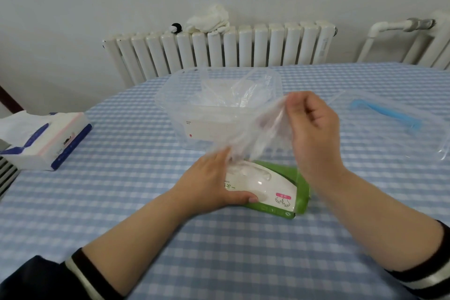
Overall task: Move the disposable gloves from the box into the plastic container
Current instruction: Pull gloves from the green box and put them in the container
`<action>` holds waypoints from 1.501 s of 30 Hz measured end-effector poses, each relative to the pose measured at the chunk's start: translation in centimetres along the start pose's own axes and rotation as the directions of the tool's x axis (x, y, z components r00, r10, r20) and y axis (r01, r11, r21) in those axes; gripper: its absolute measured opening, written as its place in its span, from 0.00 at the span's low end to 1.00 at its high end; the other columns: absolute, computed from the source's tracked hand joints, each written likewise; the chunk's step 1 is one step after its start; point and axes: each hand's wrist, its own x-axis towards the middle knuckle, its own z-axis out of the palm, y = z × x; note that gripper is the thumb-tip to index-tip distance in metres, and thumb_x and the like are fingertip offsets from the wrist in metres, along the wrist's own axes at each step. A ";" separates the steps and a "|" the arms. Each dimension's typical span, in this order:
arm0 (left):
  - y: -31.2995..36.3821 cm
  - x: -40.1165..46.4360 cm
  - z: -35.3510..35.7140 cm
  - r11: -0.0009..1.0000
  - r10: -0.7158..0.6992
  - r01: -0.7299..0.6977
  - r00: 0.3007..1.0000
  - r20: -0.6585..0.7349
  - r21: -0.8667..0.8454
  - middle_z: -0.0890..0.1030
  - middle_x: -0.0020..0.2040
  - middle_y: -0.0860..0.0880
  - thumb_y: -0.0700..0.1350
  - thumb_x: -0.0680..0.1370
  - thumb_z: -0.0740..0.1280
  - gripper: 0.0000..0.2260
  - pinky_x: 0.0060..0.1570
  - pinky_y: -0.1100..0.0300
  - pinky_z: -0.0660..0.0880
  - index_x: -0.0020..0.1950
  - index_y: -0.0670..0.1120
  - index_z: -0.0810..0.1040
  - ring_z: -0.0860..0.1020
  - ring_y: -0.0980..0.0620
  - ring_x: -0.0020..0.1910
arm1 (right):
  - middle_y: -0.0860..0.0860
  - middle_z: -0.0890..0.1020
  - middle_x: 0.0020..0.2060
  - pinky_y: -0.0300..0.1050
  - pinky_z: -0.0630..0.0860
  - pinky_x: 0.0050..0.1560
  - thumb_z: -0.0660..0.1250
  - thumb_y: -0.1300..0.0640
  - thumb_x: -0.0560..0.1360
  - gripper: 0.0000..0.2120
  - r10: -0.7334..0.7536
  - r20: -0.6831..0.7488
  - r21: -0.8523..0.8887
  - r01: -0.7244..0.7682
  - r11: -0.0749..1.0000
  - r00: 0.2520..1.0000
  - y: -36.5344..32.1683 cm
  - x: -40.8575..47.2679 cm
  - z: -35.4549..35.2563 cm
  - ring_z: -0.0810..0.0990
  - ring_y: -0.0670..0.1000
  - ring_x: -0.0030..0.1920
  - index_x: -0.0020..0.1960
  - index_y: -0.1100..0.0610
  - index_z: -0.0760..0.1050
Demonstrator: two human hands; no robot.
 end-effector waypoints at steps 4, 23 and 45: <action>0.3 0.0 -0.5 1.000 -0.016 0.015 0.999 0.034 0.019 0.67 0.65 0.65 0.68 0.64 0.74 0.41 0.62 0.66 0.63 0.72 0.58 0.64 0.63 0.67 0.63 | 0.59 0.85 0.45 0.49 0.80 0.43 0.54 0.52 0.83 0.20 0.287 0.010 0.420 -0.264 0.868 0.958 -1.1 1.8 -0.8 0.84 0.56 0.45 0.55 0.67 0.77; 8.3 6.0 -5.9 0.496 -0.362 -0.198 0.838 -0.409 -0.845 0.82 0.39 0.48 0.35 0.80 0.64 0.06 0.39 0.61 0.78 0.47 0.45 0.75 0.80 0.52 0.36 | 0.54 0.83 0.58 0.49 0.75 0.59 0.55 0.51 0.81 0.16 0.457 0.221 0.672 -0.474 0.569 0.862 -2.2 0.3 0.6 0.81 0.52 0.59 0.63 0.55 0.76; -3.3 14.6 -13.1 0.856 -0.262 0.326 0.943 -0.206 0.403 0.80 0.55 0.45 0.45 0.81 0.65 0.11 0.51 0.52 0.72 0.62 0.46 0.71 0.76 0.45 0.54 | 0.50 0.82 0.41 0.41 0.77 0.42 0.55 0.48 0.80 0.15 0.241 -0.035 0.306 -0.219 0.926 0.970 -1.4 -0.8 0.9 0.81 0.49 0.45 0.49 0.56 0.76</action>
